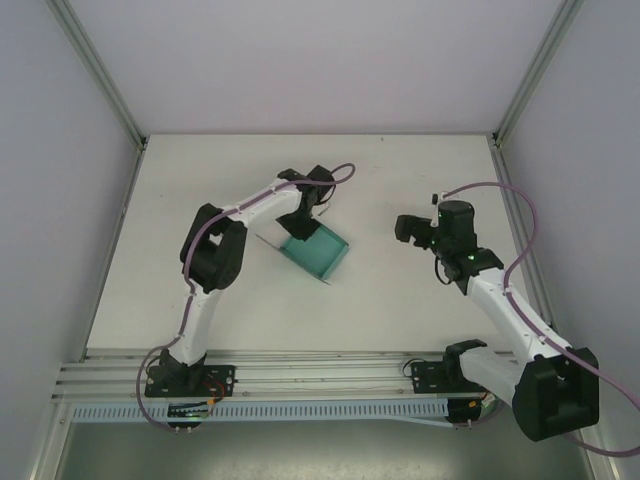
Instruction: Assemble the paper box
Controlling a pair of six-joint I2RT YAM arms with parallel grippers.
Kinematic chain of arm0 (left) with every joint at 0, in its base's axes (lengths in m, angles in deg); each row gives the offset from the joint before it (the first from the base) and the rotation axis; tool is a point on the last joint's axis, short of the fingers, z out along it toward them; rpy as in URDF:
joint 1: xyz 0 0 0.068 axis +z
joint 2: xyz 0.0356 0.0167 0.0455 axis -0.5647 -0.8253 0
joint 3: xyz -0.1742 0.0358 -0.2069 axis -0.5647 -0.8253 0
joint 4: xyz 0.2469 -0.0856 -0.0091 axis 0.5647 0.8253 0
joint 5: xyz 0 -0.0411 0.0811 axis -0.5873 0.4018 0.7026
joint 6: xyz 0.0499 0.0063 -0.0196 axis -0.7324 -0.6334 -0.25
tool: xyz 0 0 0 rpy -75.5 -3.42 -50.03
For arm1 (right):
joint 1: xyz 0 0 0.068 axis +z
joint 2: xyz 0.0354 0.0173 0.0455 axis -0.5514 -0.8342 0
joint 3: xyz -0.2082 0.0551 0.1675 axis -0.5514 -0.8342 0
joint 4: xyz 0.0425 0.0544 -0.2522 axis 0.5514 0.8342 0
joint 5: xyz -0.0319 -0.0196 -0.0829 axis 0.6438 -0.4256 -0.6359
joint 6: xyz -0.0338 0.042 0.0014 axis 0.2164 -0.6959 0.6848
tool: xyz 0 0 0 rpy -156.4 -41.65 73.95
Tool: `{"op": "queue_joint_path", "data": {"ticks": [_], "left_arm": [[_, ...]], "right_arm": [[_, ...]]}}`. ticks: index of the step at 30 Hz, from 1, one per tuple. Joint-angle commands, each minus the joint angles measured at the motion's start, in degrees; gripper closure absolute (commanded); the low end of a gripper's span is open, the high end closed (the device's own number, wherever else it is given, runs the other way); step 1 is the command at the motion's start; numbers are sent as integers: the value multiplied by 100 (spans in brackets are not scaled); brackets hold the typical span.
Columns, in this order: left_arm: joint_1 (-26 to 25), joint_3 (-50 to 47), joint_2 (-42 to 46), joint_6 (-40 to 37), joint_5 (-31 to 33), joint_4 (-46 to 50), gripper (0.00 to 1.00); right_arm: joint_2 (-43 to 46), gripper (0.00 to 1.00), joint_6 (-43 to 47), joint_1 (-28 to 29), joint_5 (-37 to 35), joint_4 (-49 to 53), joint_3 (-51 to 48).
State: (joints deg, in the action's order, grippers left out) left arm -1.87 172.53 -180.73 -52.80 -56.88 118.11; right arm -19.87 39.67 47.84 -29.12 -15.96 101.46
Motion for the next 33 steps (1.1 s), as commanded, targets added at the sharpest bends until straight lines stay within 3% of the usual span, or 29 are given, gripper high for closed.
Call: {"op": "queue_joint_path", "data": {"ticks": [1,11,18,22,33], "left_arm": [[-57,48,-639,67,1107,469,100],[-435,151,-1514,-228,2753,-520,100],[-464,185,-1022,-337,1776,-720,99],[-465,148,-459,-480,1487,-683,70],[-466,399,707,-439,364,-470,37]], "right_arm": [[187,1,113,-107,76,20,-92],[251,1,19,-397,334,-89,-237],[229,1,-22,-508,586,-201,-290],[195,1,-22,-518,688,-199,-289],[33,1,131,-527,1028,-170,-220]]}}
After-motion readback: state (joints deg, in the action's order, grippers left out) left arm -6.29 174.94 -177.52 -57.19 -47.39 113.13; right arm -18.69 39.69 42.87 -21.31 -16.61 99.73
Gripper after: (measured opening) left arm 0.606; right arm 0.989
